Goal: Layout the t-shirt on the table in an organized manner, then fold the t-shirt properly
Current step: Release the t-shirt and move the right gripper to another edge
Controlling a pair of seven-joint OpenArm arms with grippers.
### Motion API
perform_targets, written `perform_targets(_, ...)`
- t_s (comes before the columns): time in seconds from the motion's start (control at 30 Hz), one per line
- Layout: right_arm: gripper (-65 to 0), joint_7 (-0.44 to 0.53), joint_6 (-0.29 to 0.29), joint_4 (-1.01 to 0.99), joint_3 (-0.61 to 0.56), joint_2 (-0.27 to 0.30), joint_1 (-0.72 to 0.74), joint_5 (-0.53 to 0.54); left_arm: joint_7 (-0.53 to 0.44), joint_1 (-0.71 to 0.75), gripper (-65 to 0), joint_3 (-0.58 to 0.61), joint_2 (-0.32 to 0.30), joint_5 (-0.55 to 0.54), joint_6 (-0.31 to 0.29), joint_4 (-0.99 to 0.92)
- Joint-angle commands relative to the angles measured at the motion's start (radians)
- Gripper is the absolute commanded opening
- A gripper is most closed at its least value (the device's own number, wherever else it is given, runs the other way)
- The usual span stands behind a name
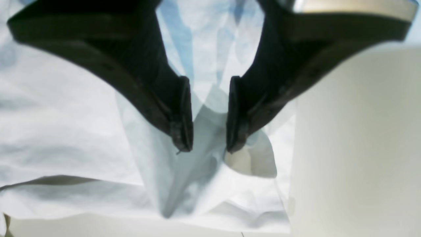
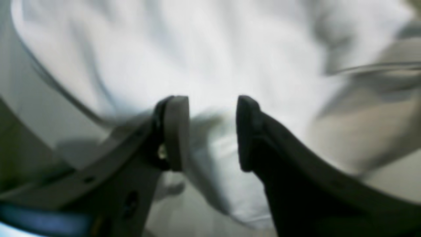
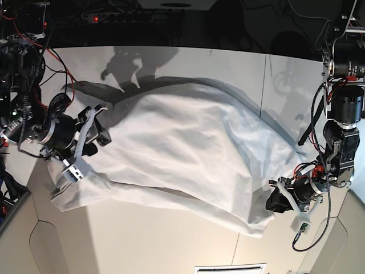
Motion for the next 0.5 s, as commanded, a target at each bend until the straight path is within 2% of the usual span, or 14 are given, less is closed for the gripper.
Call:
perform_targets(0.0, -41.0, 0.019, 0.003, 0.041, 0.037, 0.008, 0.011, 0.019, -0.018, -0.032, -43.7, -0.006, -0.014, -0.015, 0.004, 0.014)
perform_targets(0.13, -41.1, 0.010, 0.003, 0.074, 0.161, 0.008, -0.026, 0.068, -0.007, -0.032, -43.7, -0.006, -0.014, -0.015, 0.004, 0.014)
perform_targets(0.23, -41.2, -0.037, 0.003, 0.074, 0.235, 0.008, -0.096, 0.135, -0.003, -0.032, -43.7, -0.006, -0.014, -0.015, 0.004, 0.014)
perform_targets(0.37, -46.2, -0.127, 0.005, 0.076, 0.316, 0.009, -0.208, 0.243, -0.003, -0.032, -43.7, -0.006, -0.014, -0.015, 0.004, 0.014)
perform_targets(0.47, -46.4, -0.133, 0.005, 0.076, 0.365, 0.009, -0.298, 0.264, -0.003, -0.032, -43.7, -0.006, -0.014, -0.015, 0.004, 0.014)
